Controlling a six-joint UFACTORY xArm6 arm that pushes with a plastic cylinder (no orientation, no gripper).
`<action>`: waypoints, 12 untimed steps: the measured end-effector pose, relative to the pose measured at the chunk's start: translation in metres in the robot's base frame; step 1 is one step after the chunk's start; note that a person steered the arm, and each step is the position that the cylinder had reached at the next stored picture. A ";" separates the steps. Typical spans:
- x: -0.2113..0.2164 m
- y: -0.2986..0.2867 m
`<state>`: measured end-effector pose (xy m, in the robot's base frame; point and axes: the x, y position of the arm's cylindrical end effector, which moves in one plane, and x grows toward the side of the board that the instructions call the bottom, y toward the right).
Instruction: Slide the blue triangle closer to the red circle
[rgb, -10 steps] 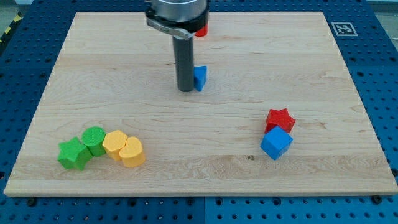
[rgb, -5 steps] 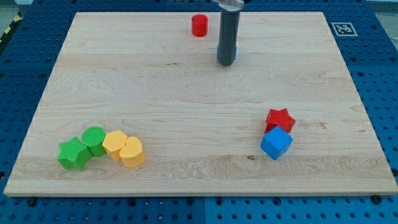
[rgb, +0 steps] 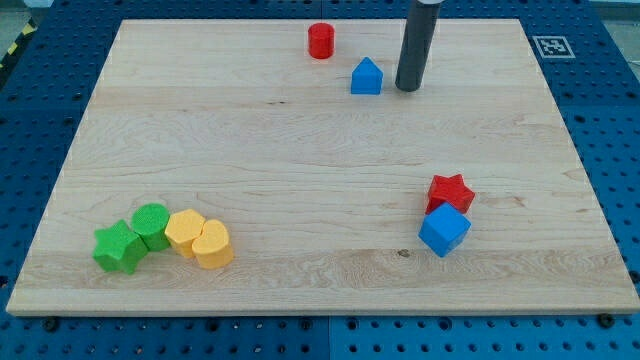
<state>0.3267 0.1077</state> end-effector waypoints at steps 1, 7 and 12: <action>0.000 -0.004; -0.012 -0.062; 0.076 0.048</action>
